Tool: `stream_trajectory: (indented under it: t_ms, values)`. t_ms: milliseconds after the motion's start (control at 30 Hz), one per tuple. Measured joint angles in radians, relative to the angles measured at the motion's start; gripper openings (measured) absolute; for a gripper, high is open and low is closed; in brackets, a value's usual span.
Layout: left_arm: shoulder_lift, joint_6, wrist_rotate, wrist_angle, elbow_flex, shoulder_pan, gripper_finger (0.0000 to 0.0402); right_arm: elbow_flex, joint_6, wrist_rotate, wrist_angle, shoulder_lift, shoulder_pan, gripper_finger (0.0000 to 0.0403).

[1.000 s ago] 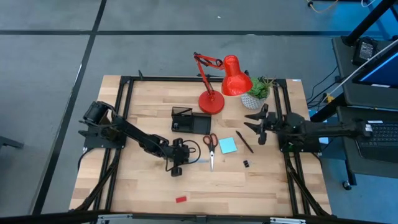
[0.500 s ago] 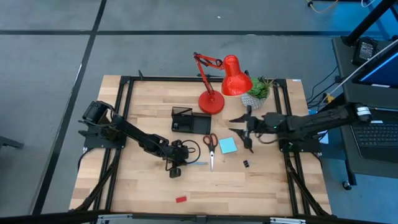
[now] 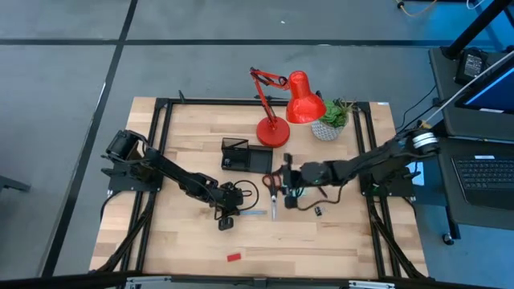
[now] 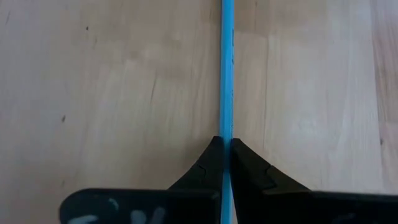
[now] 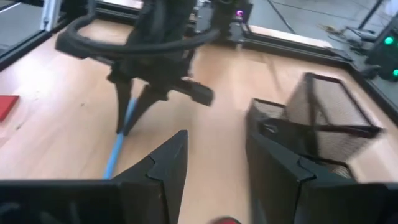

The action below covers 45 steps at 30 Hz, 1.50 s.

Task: Pick and place office supplies into organizer
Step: Put the blue pencil into the black desk organizer

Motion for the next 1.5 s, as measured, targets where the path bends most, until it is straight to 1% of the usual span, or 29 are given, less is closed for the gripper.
stream_trajectory:
  t_ms: [100, 167, 367, 433, 500, 567, 667, 833, 967, 1067, 1167, 1300, 1500]
  values:
    - [0.0, 0.002, 0.002, 0.0, 0.0, 0.0, 0.0004, 0.011, -0.002, 0.0, 0.069, 0.076, 0.022, 0.0165]
    - [0.0, 0.032, 0.014, -0.001, 0.0, 0.0, 0.0005, 0.011, -0.001, -0.001, 0.107, 0.113, 0.035, 0.0165]
    - [0.0, 0.088, 0.017, -0.001, 0.0, -0.001, 0.0005, 0.011, 0.081, -0.003, 0.139, 0.202, 0.066, 0.0165]
    - [0.0, 0.107, 0.008, -0.001, 0.0, -0.002, 0.0005, 0.011, 0.091, -0.003, 0.18, 0.235, 0.08, 0.0165]
    - [0.0, 0.114, -0.024, -0.001, 0.0, -0.006, 0.0005, 0.017, 0.09, -0.003, 0.231, 0.266, 0.089, 0.0165]
    - [0.0, 0.115, -0.051, -0.001, 0.001, -0.007, 0.0006, 0.04, 0.091, -0.003, 0.249, 0.296, 0.097, 0.0165]
    - [0.0, 0.137, -0.058, -0.002, 0.001, -0.015, 0.0006, 0.093, 0.092, -0.003, 0.254, 0.344, 0.104, 0.0165]
    - [0.0, 0.156, -0.097, -0.003, 0.001, -0.045, 0.0006, 0.2, 0.096, -0.002, 0.221, 0.443, 0.124, 0.0165]
    - [0.0, 0.128, -0.146, -0.007, 0.001, -0.075, 0.0006, 0.244, 0.149, 0.01, 0.17, 0.47, 0.144, 0.0165]
    - [0.0, 0.105, -0.162, -0.016, 0.002, -0.098, 0.0006, 0.249, 0.198, 0.07, 0.156, 0.469, 0.17, 0.0165]
    - [-0.001, 0.097, -0.164, -0.023, 0.002, -0.117, 0.0006, 0.248, 0.228, 0.122, 0.133, 0.469, 0.201, 0.0165]
    - [-0.001, 0.087, -0.167, -0.023, 0.002, -0.131, 0.0006, 0.248, 0.246, 0.128, 0.126, 0.469, 0.228, 0.0165]
    - [-0.001, 0.063, -0.167, -0.024, 0.002, -0.141, 0.0006, 0.248, 0.282, 0.232, 0.118, 0.469, 0.256, 0.0165]
